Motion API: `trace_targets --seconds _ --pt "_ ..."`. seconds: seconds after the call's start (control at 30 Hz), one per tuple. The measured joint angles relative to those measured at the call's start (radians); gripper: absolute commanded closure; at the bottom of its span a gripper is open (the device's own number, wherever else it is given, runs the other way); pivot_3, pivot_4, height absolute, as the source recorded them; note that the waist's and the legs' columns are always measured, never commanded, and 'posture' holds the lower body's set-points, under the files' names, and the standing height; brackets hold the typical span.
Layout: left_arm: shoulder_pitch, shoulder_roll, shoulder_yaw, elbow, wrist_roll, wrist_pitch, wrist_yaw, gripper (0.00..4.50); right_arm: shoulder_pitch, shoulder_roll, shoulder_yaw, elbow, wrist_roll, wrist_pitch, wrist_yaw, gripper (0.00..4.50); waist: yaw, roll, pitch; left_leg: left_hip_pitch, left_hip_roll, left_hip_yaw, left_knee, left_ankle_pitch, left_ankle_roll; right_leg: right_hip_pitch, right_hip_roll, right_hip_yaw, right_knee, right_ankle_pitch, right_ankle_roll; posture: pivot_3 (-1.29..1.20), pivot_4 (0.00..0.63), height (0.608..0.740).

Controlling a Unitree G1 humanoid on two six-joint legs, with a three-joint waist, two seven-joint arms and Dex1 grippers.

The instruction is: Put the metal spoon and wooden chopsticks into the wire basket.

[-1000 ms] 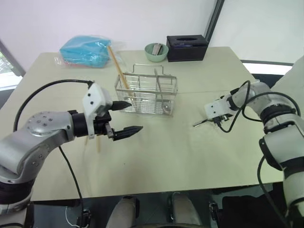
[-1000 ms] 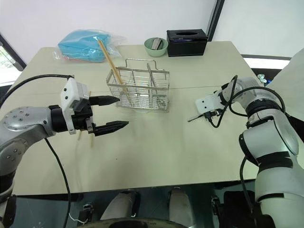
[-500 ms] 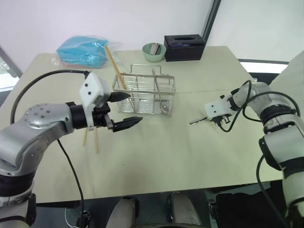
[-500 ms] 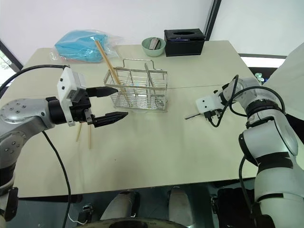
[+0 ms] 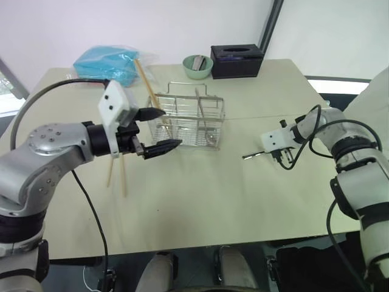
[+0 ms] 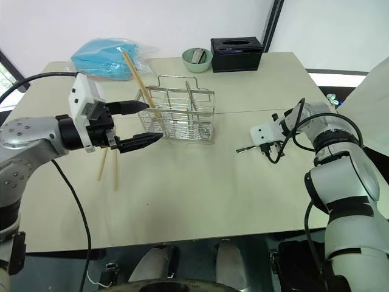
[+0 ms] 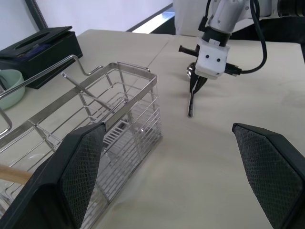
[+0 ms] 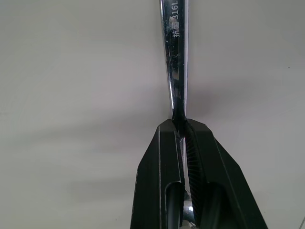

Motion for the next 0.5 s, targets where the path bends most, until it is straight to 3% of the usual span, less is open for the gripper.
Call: trace_targets --seconds 0.17,0.3,0.4,0.5 --pt "0.000 -0.007 0.000 0.005 0.010 -0.008 0.002 0.00 0.013 -0.002 -0.055 -0.002 0.058 -0.015 0.052 4.47 0.000 0.000 0.000 0.000 0.000 0.000 0.000 0.000 0.000 0.000 0.000 0.000 0.000 0.000 0.000 0.00 0.150 0.654" --pt "-0.005 -0.007 0.003 0.029 0.022 -0.025 0.002 0.00 0.074 -0.003 -0.188 -0.081 0.253 -0.040 0.263 4.47 0.000 0.000 0.000 0.000 0.001 0.000 0.000 0.000 0.000 0.000 0.000 0.000 0.000 0.000 0.000 0.00 0.150 0.654" --pt "-0.011 -0.007 0.010 0.047 0.030 -0.035 -0.001 0.00 0.175 -0.011 -0.278 -0.299 0.461 0.091 0.428 4.47 0.001 0.000 0.000 0.000 0.002 -0.001 0.001 0.000 0.000 0.001 0.000 0.000 0.000 0.000 0.000 0.00 0.150 0.654" --pt "-0.024 -0.003 0.022 0.083 0.055 -0.063 -0.012 0.00 0.354 -0.050 -0.351 -0.702 0.697 0.413 0.485 4.47 0.010 0.001 0.000 -0.002 0.001 -0.004 0.001 -0.001 0.001 0.000 0.000 -0.001 0.000 0.000 0.000 0.00 0.150 0.654"
